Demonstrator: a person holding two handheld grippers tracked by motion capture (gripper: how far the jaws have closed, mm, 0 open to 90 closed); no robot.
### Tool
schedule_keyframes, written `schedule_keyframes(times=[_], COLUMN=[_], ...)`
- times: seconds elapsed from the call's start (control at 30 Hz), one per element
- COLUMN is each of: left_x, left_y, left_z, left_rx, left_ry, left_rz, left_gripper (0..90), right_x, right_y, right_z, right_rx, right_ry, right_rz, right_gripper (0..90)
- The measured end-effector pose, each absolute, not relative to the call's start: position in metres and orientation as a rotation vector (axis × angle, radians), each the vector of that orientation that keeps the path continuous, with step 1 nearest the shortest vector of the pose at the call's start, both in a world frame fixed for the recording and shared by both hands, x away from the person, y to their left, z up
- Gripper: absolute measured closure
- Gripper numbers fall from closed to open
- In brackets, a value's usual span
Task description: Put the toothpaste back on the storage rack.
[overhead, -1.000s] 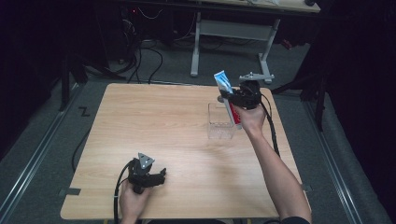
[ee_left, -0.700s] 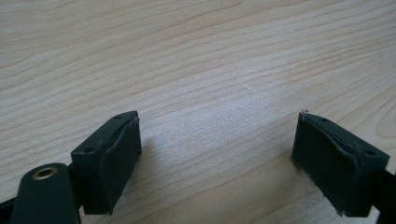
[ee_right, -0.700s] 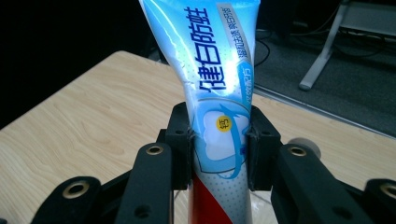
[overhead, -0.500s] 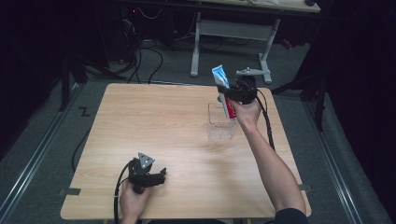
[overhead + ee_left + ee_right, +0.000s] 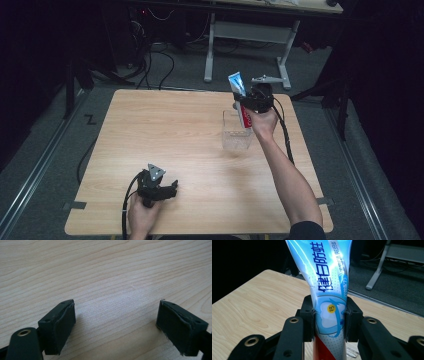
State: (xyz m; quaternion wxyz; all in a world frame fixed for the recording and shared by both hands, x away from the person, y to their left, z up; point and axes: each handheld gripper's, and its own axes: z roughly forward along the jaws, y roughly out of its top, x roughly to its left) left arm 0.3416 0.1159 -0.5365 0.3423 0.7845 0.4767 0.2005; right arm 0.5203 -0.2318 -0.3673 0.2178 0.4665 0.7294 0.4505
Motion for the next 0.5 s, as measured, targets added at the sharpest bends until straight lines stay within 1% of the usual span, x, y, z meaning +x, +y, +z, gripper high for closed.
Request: schedule_keyframes(times=[0.5], left_x=[0.341], left_y=[0.116], left_z=[-0.536], left_rx=[2.039], left_ry=[1.239], left_rz=[0.52], left_gripper=[15.9], right_x=[0.519], right_y=[-0.237], right_z=[-0.382], right_rx=[1.31], right_ry=[2.029], right_rz=[1.203], right_gripper=[67.3])
